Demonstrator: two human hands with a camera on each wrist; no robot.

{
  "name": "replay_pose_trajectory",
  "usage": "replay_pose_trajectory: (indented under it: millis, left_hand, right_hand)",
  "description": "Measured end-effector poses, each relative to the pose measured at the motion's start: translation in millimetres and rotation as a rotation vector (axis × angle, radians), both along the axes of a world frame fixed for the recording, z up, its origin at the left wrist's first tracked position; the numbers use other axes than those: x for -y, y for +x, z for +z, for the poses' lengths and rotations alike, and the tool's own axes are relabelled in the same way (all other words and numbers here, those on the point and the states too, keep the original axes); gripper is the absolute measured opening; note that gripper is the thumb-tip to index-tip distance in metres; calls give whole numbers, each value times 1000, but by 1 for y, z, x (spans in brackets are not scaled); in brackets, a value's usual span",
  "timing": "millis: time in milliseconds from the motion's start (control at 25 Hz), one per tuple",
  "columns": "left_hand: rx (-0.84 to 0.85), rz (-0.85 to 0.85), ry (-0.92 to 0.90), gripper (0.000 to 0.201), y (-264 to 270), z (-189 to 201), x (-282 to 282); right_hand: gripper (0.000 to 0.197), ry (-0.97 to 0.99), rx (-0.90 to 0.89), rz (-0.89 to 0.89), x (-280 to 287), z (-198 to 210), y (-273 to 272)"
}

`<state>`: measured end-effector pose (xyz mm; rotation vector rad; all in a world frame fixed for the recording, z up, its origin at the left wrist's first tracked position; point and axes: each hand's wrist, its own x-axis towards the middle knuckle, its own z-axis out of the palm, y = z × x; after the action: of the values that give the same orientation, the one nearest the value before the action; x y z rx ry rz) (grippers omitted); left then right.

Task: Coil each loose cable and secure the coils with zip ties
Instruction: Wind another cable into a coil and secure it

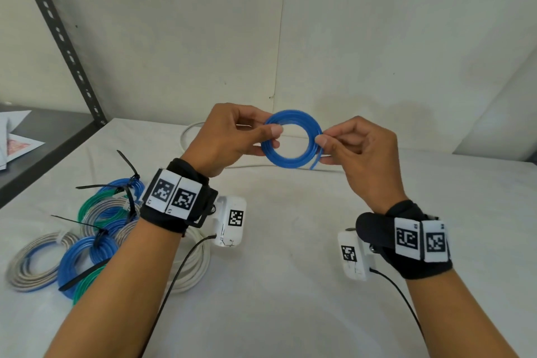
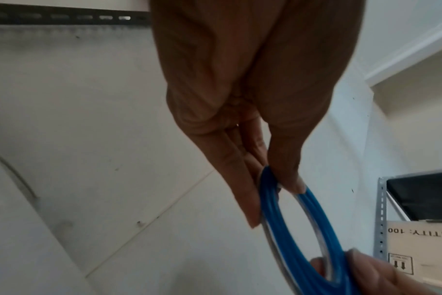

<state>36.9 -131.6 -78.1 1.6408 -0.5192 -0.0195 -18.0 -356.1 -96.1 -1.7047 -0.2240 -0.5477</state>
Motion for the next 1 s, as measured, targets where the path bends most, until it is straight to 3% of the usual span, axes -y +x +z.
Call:
replay_pose_trajectory:
  millis: [320,560,760,1000]
  left_hand:
    - [-134,-1,-193,19,0,-3,13]
    - [-201,-36,-233,19,-1,-7,14]
    - [-216,-17,-236,25,1,-8,12]
    - [-173,-57,-32,27,3,-5,4]
  right_hand:
    - [25,346,-45,61,-21,-3,-4]
    - [15,424,8,-1,-24,-9,-2]
    - [14,362,14,43,-25,-10,-1]
    - [18,227,47,69,-9,-4,1]
